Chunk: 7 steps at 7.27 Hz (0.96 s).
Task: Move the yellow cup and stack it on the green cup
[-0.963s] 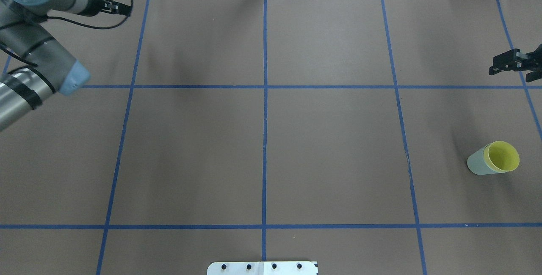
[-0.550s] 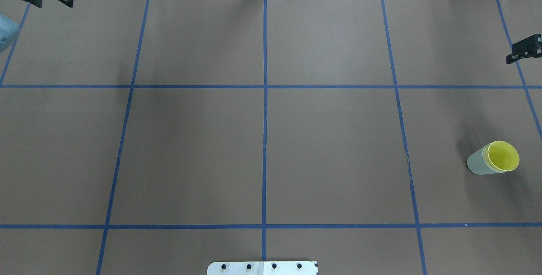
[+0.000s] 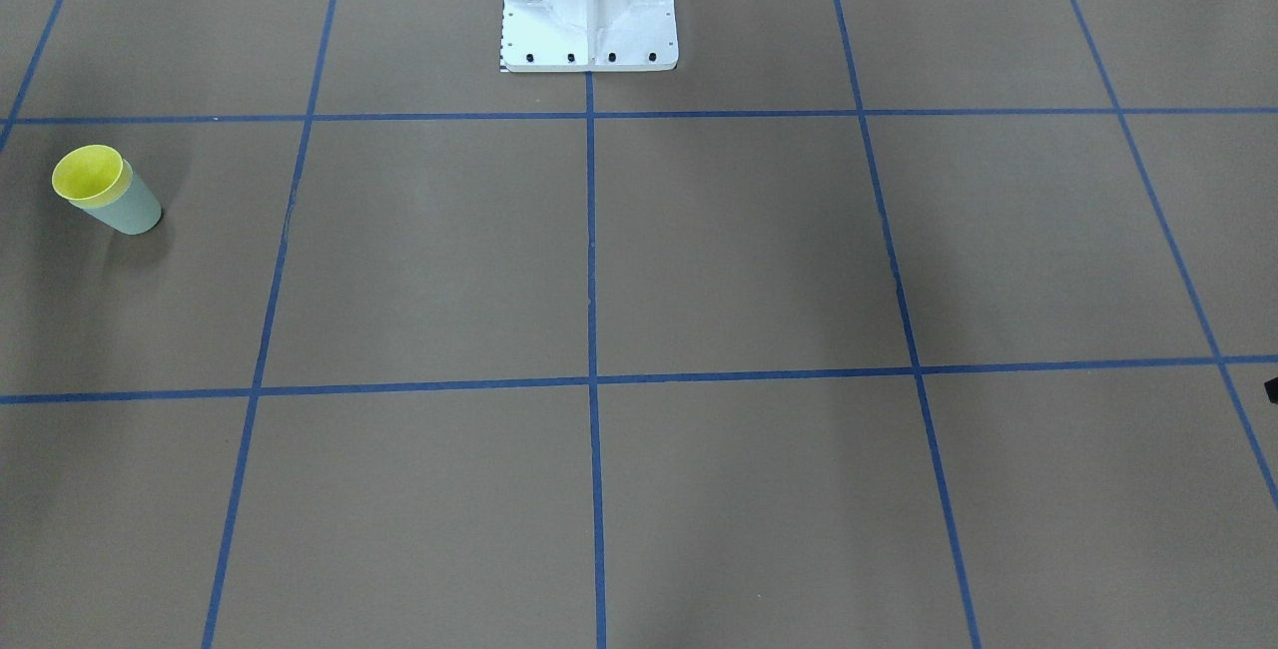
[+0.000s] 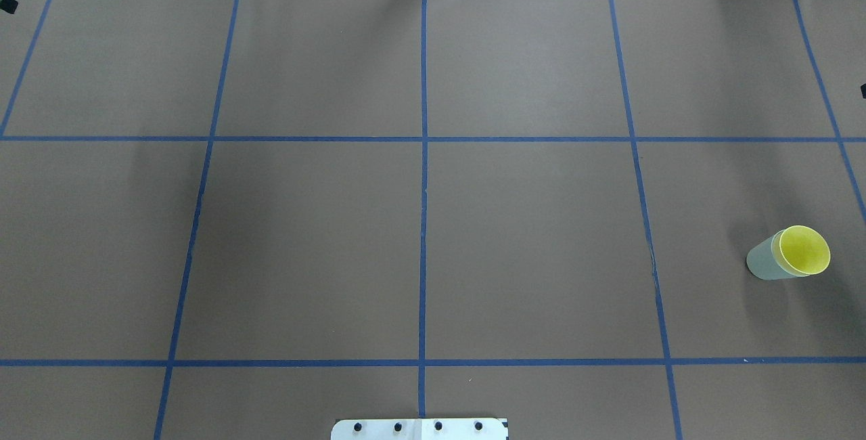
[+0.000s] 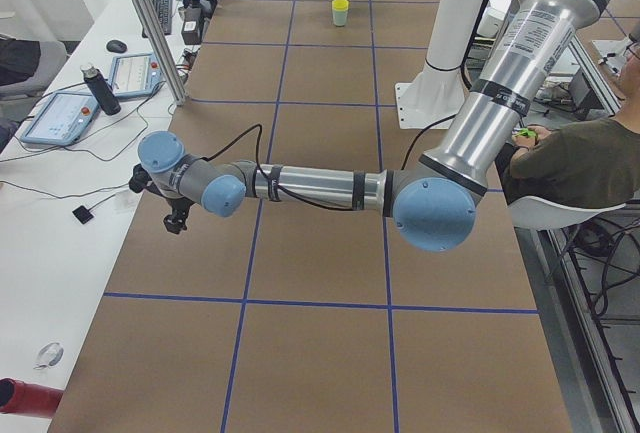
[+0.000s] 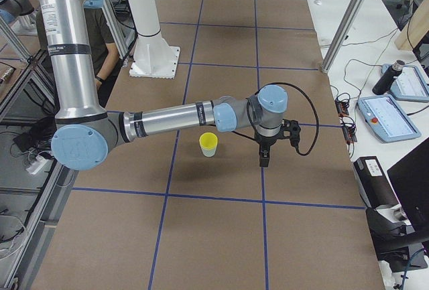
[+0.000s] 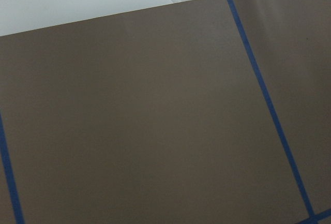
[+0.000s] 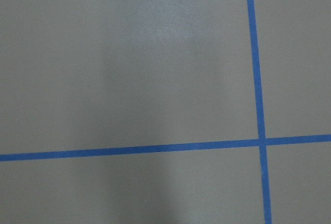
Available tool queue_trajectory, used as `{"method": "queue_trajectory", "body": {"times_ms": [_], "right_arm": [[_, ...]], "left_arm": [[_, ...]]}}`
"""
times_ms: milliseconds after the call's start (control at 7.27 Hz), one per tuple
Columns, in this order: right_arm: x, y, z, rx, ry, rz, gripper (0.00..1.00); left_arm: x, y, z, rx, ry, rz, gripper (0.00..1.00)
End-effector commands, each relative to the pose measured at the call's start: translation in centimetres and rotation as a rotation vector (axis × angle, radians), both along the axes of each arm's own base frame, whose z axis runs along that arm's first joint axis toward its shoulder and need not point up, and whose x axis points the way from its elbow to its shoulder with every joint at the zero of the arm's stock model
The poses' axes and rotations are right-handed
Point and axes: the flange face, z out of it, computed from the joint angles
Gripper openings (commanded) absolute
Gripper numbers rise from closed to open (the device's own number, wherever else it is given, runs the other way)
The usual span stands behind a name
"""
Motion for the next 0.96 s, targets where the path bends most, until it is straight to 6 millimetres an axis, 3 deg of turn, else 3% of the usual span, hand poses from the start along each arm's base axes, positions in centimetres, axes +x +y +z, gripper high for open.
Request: {"method": "queue_trajectory", "body": {"times_ms": [0, 138, 275, 550, 688, 826], "right_arm": [[0.7, 0.3, 0.1, 0.0, 0.002, -0.007, 1.0], [0.9, 0.3, 0.1, 0.001, 0.002, -0.003, 1.0], [1.0, 0.5, 0.7, 0.008, 0.007, -0.023, 1.0], [1.6, 1.7, 2.3, 0.008, 0.012, -0.043, 1.0], [1.8, 2.2, 2.8, 0.009, 0.014, -0.051, 1.0], [2.2, 2.6, 3.0, 0.01, 0.015, -0.051, 1.0]], "left_arm": [[-4.9, 4.7, 2.6, -0.023, -0.028, -0.057, 1.0], [-5.6, 6.9, 2.7, 0.039, -0.134, -0.077, 1.0], [-6.4, 9.3, 4.2, 0.119, -0.268, -0.023, 1.0], [-6.4, 14.2, 7.2, -0.023, -0.232, 0.015, 1.0], [-6.1, 16.5, 6.3, -0.09, -0.174, 0.029, 1.0], [-6.1, 20.2, 5.3, -0.126, -0.18, 0.032, 1.0]]}}
